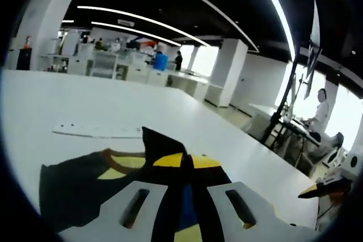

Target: Fold the garment on the visible template until the final outline fits inside the template.

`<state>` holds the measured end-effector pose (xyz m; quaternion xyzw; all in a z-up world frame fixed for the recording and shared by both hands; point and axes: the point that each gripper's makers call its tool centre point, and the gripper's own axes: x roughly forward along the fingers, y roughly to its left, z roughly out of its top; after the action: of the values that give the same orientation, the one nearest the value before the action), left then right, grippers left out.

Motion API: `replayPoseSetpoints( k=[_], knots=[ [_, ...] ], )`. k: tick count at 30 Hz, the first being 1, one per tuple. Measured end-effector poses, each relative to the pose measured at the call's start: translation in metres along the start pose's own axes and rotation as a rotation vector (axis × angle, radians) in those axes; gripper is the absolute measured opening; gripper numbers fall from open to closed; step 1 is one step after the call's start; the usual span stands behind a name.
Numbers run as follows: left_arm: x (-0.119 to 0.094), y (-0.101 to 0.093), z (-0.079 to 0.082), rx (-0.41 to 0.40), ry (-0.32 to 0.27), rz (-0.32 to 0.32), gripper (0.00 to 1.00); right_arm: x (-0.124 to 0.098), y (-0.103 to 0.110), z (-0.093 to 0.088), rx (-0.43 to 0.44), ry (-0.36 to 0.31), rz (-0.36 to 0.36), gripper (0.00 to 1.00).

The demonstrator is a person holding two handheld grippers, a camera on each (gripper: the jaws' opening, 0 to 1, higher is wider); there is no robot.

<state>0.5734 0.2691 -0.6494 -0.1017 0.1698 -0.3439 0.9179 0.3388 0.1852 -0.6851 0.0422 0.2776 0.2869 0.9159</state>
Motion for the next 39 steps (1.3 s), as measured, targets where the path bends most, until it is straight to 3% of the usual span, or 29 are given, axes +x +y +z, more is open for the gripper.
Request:
replayPoseSetpoints(
  k=[9,19,30,39],
  knots=[
    [0.015,-0.029,-0.014,0.05,0.038,-0.083,0.01,-0.002,-0.006,-0.005,0.006,0.011,-0.019,0.93],
    [0.029,-0.049,-0.017,0.061,0.049,-0.109,0.01,-0.002,-0.008,-0.006,0.011,0.015,-0.021,0.93],
    [0.039,-0.069,-0.047,0.127,0.131,-0.156,0.01,-0.001,-0.01,-0.007,0.018,0.014,-0.025,0.93],
    [0.045,-0.079,-0.064,0.124,0.17,-0.175,0.0,0.002,-0.008,-0.008,0.023,0.013,-0.012,0.93]
  ],
)
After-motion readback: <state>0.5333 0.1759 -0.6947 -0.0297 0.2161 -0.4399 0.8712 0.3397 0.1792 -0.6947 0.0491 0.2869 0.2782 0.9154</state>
